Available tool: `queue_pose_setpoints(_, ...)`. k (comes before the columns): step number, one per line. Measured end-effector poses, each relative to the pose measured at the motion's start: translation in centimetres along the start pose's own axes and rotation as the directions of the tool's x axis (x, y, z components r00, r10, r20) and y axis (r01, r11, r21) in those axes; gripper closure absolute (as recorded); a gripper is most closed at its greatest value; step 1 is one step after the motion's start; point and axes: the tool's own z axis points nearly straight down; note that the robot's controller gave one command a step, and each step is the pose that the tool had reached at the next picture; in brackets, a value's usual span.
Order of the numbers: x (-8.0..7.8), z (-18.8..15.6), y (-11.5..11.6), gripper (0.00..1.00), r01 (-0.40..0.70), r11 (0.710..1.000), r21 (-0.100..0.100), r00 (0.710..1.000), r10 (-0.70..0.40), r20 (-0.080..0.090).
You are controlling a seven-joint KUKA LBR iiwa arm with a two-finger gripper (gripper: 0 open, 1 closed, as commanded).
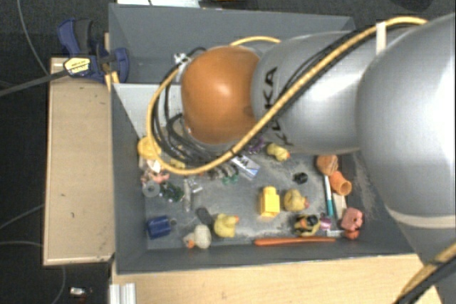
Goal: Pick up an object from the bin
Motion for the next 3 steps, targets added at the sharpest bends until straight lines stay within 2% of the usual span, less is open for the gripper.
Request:
queue_pose_setpoints(1,1.3,1.3,2.1,0.00,0.132,0.991,0.001,0.991,-0.132,0.008)
queue_pose_setpoints(2,2.8,4.2,-2.7,0.00,0.402,0.916,0.002,0.916,-0.402,0.005)
queue_pose_setpoints(3,7.1,5.2,-5.9,0.00,0.497,0.868,-0.005,0.868,-0.497,-0.004)
